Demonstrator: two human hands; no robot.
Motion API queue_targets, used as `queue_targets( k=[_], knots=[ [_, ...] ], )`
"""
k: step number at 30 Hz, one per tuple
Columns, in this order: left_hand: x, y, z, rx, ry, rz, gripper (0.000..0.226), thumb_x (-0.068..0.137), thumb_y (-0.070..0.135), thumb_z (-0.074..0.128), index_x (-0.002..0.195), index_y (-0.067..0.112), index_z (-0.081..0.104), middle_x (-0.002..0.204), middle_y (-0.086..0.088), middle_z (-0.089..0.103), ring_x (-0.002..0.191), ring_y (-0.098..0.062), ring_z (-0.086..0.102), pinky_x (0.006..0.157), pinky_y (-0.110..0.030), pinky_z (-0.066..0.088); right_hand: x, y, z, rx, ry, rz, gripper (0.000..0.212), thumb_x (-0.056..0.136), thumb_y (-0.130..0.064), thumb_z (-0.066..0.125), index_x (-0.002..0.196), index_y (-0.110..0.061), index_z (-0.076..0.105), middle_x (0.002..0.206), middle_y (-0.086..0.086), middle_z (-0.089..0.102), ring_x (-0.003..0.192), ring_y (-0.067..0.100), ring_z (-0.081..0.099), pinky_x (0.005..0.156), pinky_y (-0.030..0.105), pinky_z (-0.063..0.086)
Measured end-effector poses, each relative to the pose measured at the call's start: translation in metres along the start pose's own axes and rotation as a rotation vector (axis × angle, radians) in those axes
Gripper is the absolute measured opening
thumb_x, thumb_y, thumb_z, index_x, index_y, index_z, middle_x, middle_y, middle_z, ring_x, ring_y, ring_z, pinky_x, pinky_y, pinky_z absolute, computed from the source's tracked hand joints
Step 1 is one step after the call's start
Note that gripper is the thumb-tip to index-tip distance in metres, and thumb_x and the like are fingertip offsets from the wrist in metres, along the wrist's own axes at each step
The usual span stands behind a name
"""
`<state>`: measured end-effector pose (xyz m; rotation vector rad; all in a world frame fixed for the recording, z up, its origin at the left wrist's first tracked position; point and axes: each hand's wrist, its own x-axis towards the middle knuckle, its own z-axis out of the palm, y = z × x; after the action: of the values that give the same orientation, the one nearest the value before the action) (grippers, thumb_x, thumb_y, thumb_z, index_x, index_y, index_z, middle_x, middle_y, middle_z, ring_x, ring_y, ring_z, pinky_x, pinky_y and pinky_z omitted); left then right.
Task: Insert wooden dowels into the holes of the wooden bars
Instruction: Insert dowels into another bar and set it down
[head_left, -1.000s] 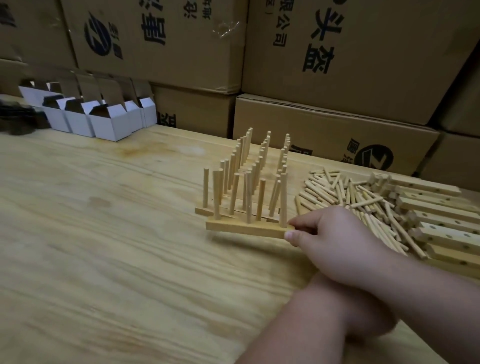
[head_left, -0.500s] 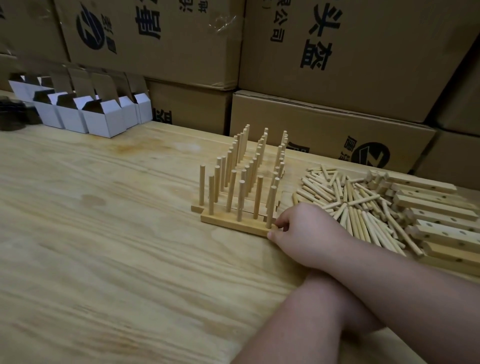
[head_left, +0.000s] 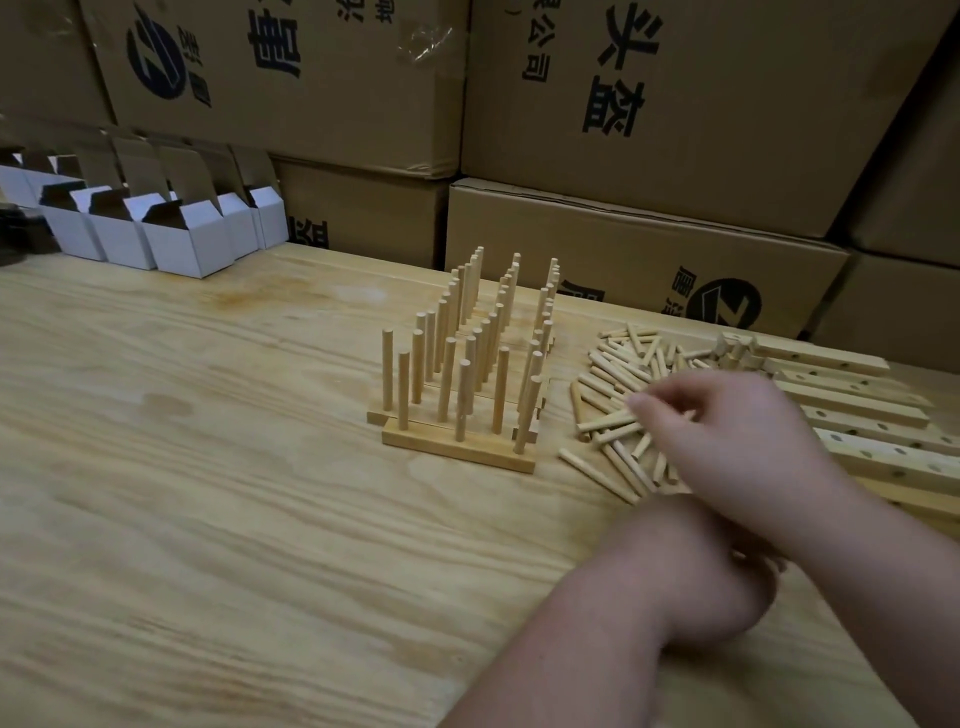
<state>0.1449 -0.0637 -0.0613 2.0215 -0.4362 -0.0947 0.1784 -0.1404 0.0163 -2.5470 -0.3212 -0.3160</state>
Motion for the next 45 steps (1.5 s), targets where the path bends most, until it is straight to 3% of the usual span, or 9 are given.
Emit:
queue_targets(
  k=[6, 12, 14, 16, 20, 26, 34, 38, 45],
  knots=[
    [0.003, 0.007, 0.007, -0.083, 0.004, -0.017, 0.032, 0.079, 0.03, 0.052, 0.104, 0.033, 0.072, 0.094, 0.012, 0.077, 0.093, -0.006, 0.071, 0.093, -0.032, 0.057, -0.054, 0.084, -0.022, 0.07, 0.319, 0.219, 0.017, 0.089, -0.029, 0.068, 0.073, -0.036, 0.065, 0.074, -0.017, 0.065, 0.072, 0.003, 0.057, 0.06, 0.025, 0.039],
    [0.002, 0.008, 0.007, -0.173, 0.178, -0.008, 0.023, 0.08, 0.031, 0.053, 0.089, 0.042, 0.072, 0.085, 0.015, 0.075, 0.059, 0.003, 0.06, 0.059, -0.019, 0.049, -0.055, 0.118, -0.022, 0.001, 0.413, 0.338, 0.019, 0.088, -0.029, 0.064, 0.104, -0.022, 0.073, 0.095, -0.005, 0.06, 0.086, 0.016, 0.055, 0.08, 0.032, 0.043],
    [0.005, 0.005, 0.004, -0.072, 0.298, 0.01, 0.024, 0.081, 0.031, 0.052, 0.092, 0.04, 0.071, 0.087, 0.017, 0.072, 0.06, 0.001, 0.056, 0.06, -0.021, 0.047, -0.051, 0.122, -0.022, -0.064, 0.389, 0.399, 0.037, 0.087, -0.038, 0.062, 0.121, -0.023, 0.064, 0.12, 0.005, 0.053, 0.112, 0.026, 0.05, 0.097, 0.041, 0.042],
    [0.008, 0.003, 0.002, 0.098, 0.423, -0.001, 0.026, 0.08, 0.03, 0.053, 0.097, 0.037, 0.071, 0.09, 0.022, 0.065, 0.082, -0.006, 0.059, 0.082, -0.03, 0.052, -0.049, 0.125, -0.019, -0.211, 0.293, 0.481, 0.062, 0.085, -0.049, 0.061, 0.14, -0.025, 0.047, 0.144, 0.011, 0.036, 0.136, 0.035, 0.03, 0.111, 0.05, 0.029],
    [0.008, 0.005, -0.001, 0.237, 0.457, -0.128, 0.043, 0.084, 0.029, 0.055, 0.126, 0.038, 0.059, 0.112, 0.023, 0.057, 0.117, -0.012, 0.05, 0.108, -0.039, 0.042, -0.045, 0.131, -0.013, -0.343, 0.098, 0.536, 0.097, 0.083, -0.062, 0.055, 0.157, -0.023, 0.008, 0.165, 0.009, 0.001, 0.151, 0.033, 0.001, 0.119, 0.054, 0.011],
    [0.003, 0.008, 0.004, 0.115, 0.3, -0.052, 0.051, 0.076, 0.032, 0.051, 0.124, 0.051, 0.05, 0.117, 0.028, 0.057, 0.078, -0.003, 0.05, 0.087, -0.03, 0.05, -0.048, 0.126, -0.006, -0.319, 0.024, 0.556, 0.105, 0.085, -0.065, 0.048, 0.158, -0.013, -0.005, 0.166, 0.016, -0.011, 0.152, 0.033, -0.011, 0.121, 0.052, 0.003],
    [0.005, 0.005, -0.001, 0.141, 0.372, -0.118, 0.049, 0.085, 0.021, 0.056, 0.13, 0.041, 0.051, 0.117, 0.029, 0.05, 0.117, -0.005, 0.051, 0.101, -0.029, 0.045, -0.056, 0.115, -0.009, -0.474, 0.15, 0.436, 0.079, 0.09, -0.045, 0.051, 0.155, -0.016, 0.015, 0.15, 0.009, 0.027, 0.137, 0.029, 0.02, 0.112, 0.05, 0.017],
    [0.004, 0.003, 0.0, 0.061, 0.292, -0.079, 0.047, 0.088, 0.022, 0.06, 0.128, 0.046, 0.051, 0.121, 0.027, 0.056, 0.101, 0.013, 0.053, 0.082, -0.014, 0.046, -0.054, 0.122, -0.015, -0.503, 0.156, 0.394, 0.053, 0.091, -0.035, 0.055, 0.142, -0.03, 0.043, 0.14, 0.001, 0.036, 0.132, 0.024, 0.025, 0.111, 0.048, 0.015],
    [0.003, 0.003, 0.001, 0.03, 0.327, -0.034, 0.04, 0.09, 0.022, 0.063, 0.122, 0.045, 0.055, 0.117, 0.027, 0.061, 0.083, -0.003, 0.061, 0.07, -0.012, 0.048, -0.054, 0.118, -0.026, -0.455, 0.268, 0.306, 0.036, 0.084, -0.016, 0.059, 0.109, -0.041, 0.063, 0.122, -0.008, 0.054, 0.123, 0.022, 0.039, 0.109, 0.049, 0.015]
  ],
)
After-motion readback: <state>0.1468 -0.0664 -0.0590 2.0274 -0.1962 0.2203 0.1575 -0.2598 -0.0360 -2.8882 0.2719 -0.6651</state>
